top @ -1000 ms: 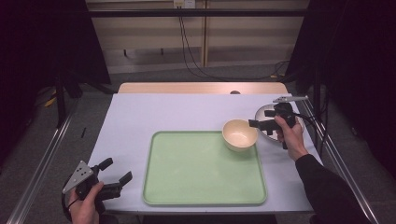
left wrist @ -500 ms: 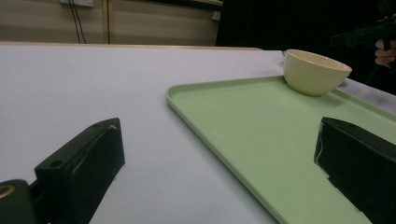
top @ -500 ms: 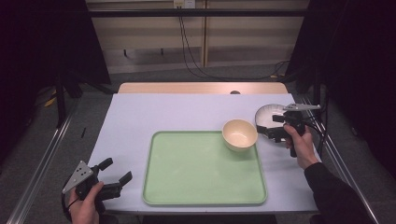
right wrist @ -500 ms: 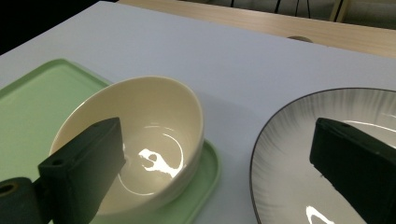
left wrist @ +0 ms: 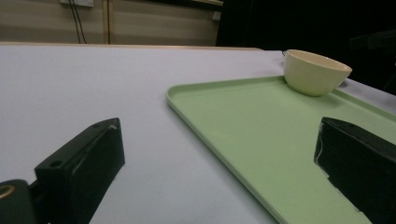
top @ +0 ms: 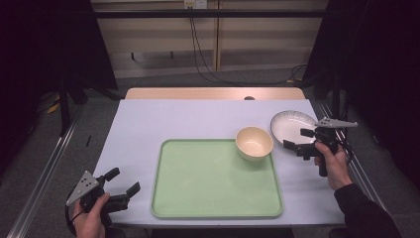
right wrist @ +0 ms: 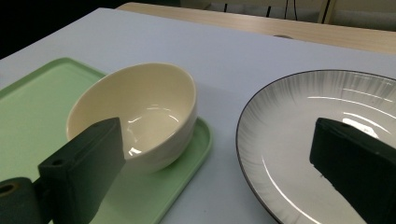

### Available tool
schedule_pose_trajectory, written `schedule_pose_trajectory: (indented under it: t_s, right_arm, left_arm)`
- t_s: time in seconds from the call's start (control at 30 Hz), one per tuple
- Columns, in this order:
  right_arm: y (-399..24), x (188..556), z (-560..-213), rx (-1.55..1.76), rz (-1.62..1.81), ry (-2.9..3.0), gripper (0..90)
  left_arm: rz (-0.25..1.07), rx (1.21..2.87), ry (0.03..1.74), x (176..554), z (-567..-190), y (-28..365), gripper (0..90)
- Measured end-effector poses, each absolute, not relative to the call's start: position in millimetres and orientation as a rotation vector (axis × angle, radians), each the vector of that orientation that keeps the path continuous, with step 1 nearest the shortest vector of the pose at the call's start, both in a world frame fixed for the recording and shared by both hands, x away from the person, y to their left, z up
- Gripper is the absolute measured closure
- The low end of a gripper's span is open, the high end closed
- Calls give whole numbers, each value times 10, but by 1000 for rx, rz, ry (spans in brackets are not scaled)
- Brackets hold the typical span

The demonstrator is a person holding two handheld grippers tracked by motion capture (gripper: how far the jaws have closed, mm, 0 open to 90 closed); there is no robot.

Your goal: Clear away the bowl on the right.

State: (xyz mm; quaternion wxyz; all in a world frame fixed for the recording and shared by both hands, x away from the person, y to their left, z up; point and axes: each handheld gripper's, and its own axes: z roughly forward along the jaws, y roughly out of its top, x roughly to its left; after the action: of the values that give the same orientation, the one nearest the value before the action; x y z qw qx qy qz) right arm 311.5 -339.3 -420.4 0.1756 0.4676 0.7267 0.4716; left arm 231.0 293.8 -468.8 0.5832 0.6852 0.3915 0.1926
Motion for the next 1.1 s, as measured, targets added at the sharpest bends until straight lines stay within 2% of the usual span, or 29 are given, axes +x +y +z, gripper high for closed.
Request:
schedule_pose_trajectory:
  t_s: [1.1]
  right_arm:
    - [-3566, 2355, -4374, 1317, 1337, 2037, 28]
  left_arm:
    - [452, 1596, 918, 2308, -4688, 2934, 17]
